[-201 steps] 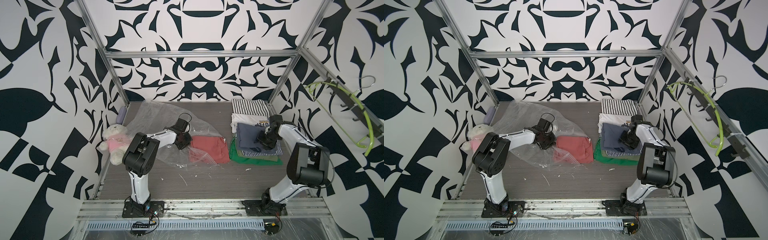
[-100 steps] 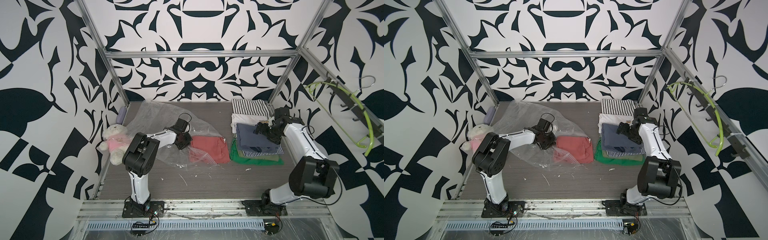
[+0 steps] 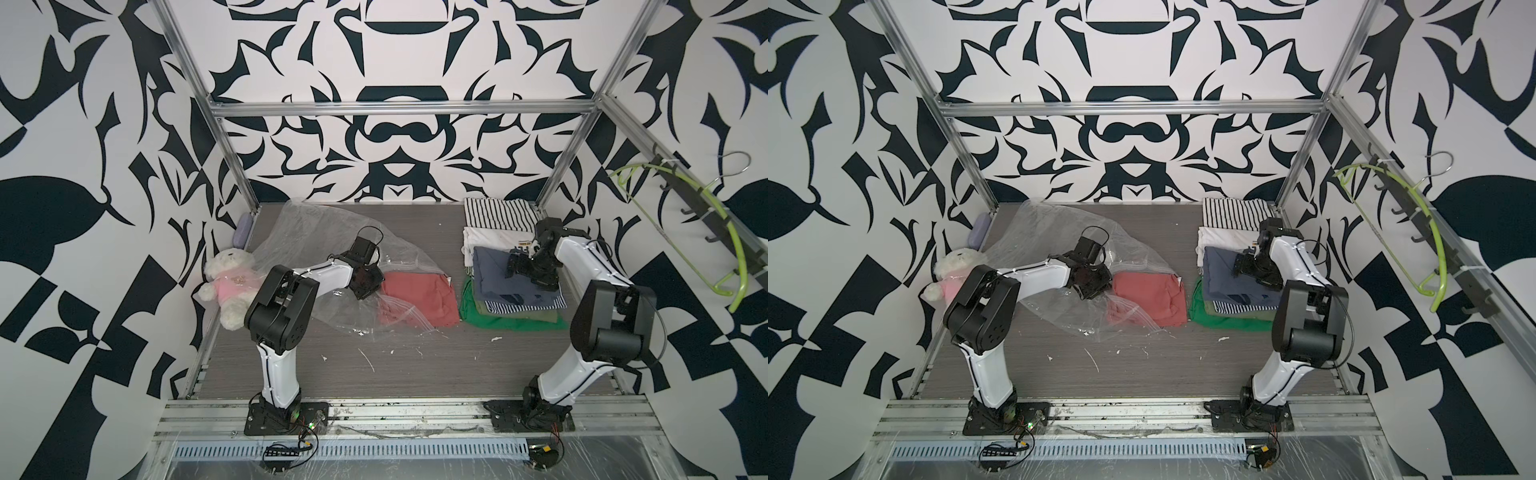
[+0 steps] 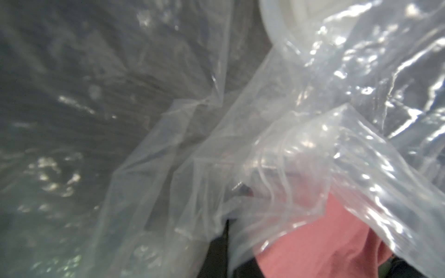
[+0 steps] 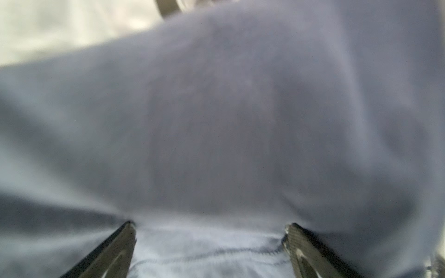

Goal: Take the tank top out of the vacuum bag
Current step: Place the tank top at the center of the board, then take out the tank top from the vacuum bag.

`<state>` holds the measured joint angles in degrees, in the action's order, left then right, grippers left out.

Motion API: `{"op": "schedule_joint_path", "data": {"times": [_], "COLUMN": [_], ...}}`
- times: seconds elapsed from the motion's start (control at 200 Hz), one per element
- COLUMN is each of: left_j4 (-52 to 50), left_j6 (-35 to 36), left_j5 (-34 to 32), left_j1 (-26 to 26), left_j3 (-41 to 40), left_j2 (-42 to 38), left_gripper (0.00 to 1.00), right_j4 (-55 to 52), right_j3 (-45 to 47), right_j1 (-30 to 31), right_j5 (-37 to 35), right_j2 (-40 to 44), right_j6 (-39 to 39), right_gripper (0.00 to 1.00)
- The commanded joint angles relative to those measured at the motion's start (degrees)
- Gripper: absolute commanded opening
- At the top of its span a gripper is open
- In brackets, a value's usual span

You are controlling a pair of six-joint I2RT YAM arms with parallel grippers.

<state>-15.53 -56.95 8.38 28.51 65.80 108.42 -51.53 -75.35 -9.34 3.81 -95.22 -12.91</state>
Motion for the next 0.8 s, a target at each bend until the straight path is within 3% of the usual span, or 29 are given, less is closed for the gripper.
{"op": "schedule_joint_path", "data": {"times": [0.0,0.185,0.395,0.555,0.795], "left_j4": [-2.22,-2.85,-4.16,-4.34,-3.75], "left_j6": [0.84,0.95,1.56,1.92,2.22], "left_j5": [-0.36,-0.36,-1.44,-1.58,1.18], "left_j1": [-0.21,-0.23,-0.6,-0.83,-0.83], "left_j3": [-0.66,-0.66,-1.58,-1.92,-1.1], "left_j2": [-2.71,-4.59,-6.99,-7.45,-4.03], "left_gripper": [0.0,0.0,0.0,0.0,0.0], "right_j4": [1.43,3.89,6.43,6.34,6.75], "right_j3": [-0.48,-1.06,-0.43,0.7,-0.8], "right_j1": [3.51,14.42,26.57,29.88,33.75], "right_j5": [3.52,9.01,13.46,12.37,13.05], "right_j2": [7.38,10.84,4.92,-1.57,-7.42], "right_j6": [0.28,-3.65,-9.87,-14.9,-14.19], "right_gripper": [0.96,0.89,0.86,0.86,0.8]}}
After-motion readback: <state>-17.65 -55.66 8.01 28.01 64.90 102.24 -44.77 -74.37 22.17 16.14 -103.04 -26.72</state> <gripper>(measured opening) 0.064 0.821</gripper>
